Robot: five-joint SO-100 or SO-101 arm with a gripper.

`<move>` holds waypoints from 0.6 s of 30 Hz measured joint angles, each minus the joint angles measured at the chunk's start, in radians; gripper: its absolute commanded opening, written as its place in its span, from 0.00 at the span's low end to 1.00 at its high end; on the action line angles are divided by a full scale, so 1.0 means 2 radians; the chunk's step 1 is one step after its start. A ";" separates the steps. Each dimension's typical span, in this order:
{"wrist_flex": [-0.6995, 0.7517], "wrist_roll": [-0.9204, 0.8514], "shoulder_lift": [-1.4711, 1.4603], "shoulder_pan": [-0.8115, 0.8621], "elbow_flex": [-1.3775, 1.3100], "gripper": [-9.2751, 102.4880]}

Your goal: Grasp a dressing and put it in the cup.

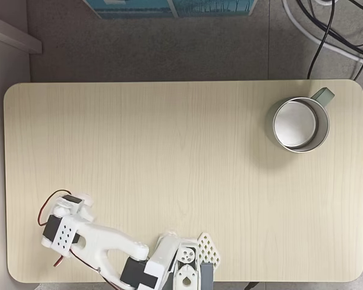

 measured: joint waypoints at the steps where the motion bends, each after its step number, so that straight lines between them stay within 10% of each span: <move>1: 0.010 0.000 -0.013 0.000 0.000 0.08; 18: 0.196 -0.042 -0.351 0.173 0.069 0.08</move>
